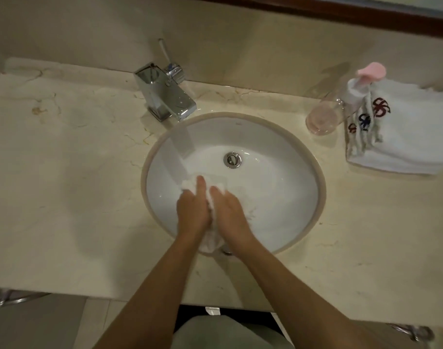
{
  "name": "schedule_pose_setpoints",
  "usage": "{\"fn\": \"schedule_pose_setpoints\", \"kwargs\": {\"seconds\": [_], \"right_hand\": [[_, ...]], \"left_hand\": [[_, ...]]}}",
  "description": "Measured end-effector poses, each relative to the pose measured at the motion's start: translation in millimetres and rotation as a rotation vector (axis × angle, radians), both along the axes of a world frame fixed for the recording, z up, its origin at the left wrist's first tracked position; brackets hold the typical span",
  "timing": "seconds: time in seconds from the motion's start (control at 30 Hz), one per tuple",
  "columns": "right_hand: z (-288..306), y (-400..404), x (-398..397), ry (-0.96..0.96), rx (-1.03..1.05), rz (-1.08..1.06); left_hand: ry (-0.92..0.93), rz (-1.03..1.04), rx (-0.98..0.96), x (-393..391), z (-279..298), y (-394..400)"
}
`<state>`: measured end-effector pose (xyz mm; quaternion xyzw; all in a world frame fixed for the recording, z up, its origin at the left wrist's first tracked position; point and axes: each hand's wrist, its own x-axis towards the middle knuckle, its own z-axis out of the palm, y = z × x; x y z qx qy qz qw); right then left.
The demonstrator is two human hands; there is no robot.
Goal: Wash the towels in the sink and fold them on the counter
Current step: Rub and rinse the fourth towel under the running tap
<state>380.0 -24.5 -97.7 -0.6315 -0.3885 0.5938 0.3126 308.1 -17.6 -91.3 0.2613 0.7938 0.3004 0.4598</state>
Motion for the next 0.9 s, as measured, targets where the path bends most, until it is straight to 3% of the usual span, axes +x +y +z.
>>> {"fn": "schedule_pose_setpoints", "kwargs": {"seconds": [0.07,0.17,0.23,0.33,0.43,0.5,0.57,0.6,0.67,0.73,0.8,0.83,0.9], "right_hand": [[-1,10,-2,-0.121,0.025,-0.068],[-16,56,12,-0.166,-0.262,-0.33],[-11,48,7,-0.169,-0.275,-0.209],[10,17,-10,-0.15,-0.089,0.112],[-6,47,0,-0.276,-0.122,-0.122],[-22,62,15,-0.167,-0.253,-0.291],[-28,64,25,0.219,-0.416,-0.542],[-21,59,32,0.413,-0.455,-0.624],[-7,37,53,0.751,-0.439,-0.761],[-1,15,67,0.947,-0.404,-0.886],[-6,-13,78,1.267,-0.354,-0.858],[-9,-24,79,1.319,-0.335,-0.856],[-14,-39,76,1.185,-0.354,-0.838]], "left_hand": [[-0.009,-0.036,0.035,4,7,0],[0.034,-0.304,0.192,20,10,-21],[0.128,-0.27,0.162,6,-6,-13],[0.046,-0.119,-0.025,-9,-17,9],[0.026,-0.291,0.032,5,8,-16],[0.059,-0.442,0.114,6,15,-31],[0.17,-0.54,0.113,-9,10,-23],[0.189,-0.468,0.09,-20,5,-15],[0.002,-0.07,0.107,-41,3,-3],[-0.372,0.328,0.155,-59,-3,1],[-0.842,0.484,0.179,-74,-9,0],[-1.008,0.511,0.157,-79,-7,-1],[-1.17,0.475,0.101,-78,-2,-2]]}}
